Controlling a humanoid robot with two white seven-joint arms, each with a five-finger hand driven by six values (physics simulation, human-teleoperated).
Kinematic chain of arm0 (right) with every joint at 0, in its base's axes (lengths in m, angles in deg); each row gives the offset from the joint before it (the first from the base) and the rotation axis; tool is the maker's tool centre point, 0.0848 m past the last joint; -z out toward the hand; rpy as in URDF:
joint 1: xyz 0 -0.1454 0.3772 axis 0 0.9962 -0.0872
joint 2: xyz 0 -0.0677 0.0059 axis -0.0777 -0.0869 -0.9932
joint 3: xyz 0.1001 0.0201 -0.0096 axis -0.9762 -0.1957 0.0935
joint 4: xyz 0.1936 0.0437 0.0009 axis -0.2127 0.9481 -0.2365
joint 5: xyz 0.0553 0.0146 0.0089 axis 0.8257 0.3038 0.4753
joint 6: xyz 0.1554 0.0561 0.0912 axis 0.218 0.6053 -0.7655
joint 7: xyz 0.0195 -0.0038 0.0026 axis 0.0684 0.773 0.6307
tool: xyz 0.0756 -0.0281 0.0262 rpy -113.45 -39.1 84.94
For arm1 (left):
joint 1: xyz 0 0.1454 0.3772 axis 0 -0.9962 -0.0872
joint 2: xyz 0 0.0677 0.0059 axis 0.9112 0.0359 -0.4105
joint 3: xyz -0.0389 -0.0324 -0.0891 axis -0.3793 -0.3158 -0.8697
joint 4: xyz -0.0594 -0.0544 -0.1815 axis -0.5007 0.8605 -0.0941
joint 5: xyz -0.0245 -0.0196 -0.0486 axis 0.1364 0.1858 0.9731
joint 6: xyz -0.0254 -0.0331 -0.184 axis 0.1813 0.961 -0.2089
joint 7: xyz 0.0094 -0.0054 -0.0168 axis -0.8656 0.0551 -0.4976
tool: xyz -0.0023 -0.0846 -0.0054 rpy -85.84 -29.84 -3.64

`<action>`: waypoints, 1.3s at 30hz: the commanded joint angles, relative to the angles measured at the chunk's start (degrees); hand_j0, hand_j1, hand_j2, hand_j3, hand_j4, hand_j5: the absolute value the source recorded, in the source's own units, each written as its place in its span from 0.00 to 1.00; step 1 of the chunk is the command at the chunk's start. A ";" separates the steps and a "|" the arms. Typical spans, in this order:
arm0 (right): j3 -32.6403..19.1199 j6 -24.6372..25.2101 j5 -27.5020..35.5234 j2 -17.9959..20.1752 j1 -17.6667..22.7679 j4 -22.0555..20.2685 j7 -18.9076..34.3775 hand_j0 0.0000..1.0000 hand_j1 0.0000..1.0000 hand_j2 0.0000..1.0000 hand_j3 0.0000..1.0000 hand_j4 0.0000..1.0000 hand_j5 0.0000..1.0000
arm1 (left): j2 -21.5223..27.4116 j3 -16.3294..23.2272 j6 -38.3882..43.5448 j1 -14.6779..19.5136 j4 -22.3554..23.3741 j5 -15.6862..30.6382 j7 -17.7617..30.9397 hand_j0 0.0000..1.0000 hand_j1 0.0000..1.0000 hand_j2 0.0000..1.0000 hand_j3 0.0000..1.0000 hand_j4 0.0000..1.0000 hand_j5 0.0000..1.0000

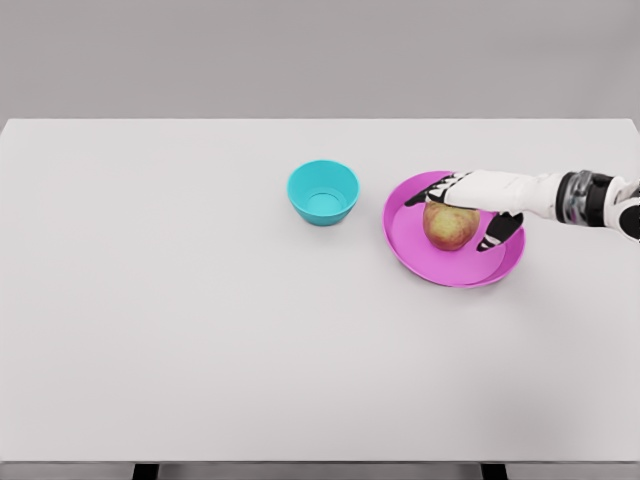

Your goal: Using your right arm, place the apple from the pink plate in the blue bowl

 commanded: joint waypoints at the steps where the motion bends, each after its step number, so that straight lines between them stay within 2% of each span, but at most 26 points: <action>1: -0.11 -0.46 -0.18 -0.66 0.00 0.85 -0.02 1.00 1.00 1.00 1.00 1.00 1.00 | 0.00 -0.01 0.01 0.00 0.00 0.01 0.01 1.00 1.00 1.00 1.00 1.00 1.00; 10: -0.02 -2.66 -0.53 -1.62 -0.35 4.72 -0.02 1.00 1.00 1.00 1.00 1.00 1.00 | 0.00 -0.01 0.01 0.00 0.00 0.01 0.01 1.00 1.00 1.00 1.00 1.00 1.00; 16: -0.19 -2.57 -2.46 -1.98 -0.09 4.80 -0.02 0.98 0.98 0.98 0.98 0.98 0.98 | 0.00 -0.01 0.01 0.00 -0.09 0.01 0.01 1.00 1.00 1.00 1.00 1.00 1.00; 17: -0.37 -2.48 -3.34 -2.33 -0.09 4.80 -0.02 0.94 0.94 0.94 0.94 0.94 0.94 | 0.00 -0.01 0.01 -0.09 0.00 0.01 0.01 1.00 1.00 1.00 1.00 1.00 1.00; 20: -0.37 -2.66 -3.61 -3.91 -0.09 6.21 -0.02 0.76 0.76 0.76 0.76 0.76 0.76 | 0.00 -0.01 0.01 -0.09 0.00 0.01 0.01 1.00 1.00 1.00 1.00 1.00 1.00; 23: -0.37 -2.84 -3.61 -4.61 -0.09 7.00 -0.02 0.68 0.68 0.68 0.68 0.68 0.68 | 0.00 -0.01 0.01 0.00 0.00 0.01 0.01 1.00 1.00 1.00 1.00 1.00 1.00; 27: -0.37 -3.54 -3.96 -4.70 -0.09 7.88 -0.02 0.66 0.66 0.66 0.66 0.66 0.66 | 0.00 -0.01 0.01 0.00 0.00 0.01 0.01 1.00 1.00 1.00 1.00 1.00 1.00; 28: -0.37 -3.71 -3.96 -4.70 -0.09 7.88 -0.02 0.61 0.61 0.61 0.61 0.61 0.61 | 0.00 -0.01 0.01 0.00 0.00 0.01 0.01 1.00 1.00 1.00 1.00 1.00 1.00; 33: -0.55 -4.33 -4.22 -4.70 -0.09 7.88 -0.02 0.52 0.52 0.52 0.52 0.52 0.52 | 0.00 -0.01 0.01 0.00 0.00 0.01 0.01 1.00 1.00 1.00 1.00 1.00 1.00; 34: -0.63 -4.51 -4.22 -4.70 -0.09 7.88 -0.02 0.46 0.46 0.46 0.46 0.46 0.46 | 0.00 -0.01 0.01 -0.09 0.00 0.01 0.01 1.00 1.00 1.00 1.00 1.00 1.00; 39: -0.81 -4.42 -4.22 -5.49 -0.35 7.88 -0.02 0.43 0.43 0.43 0.43 0.43 0.43 | 0.00 -0.01 0.01 0.00 0.00 0.01 0.01 1.00 1.00 1.00 1.00 1.00 1.00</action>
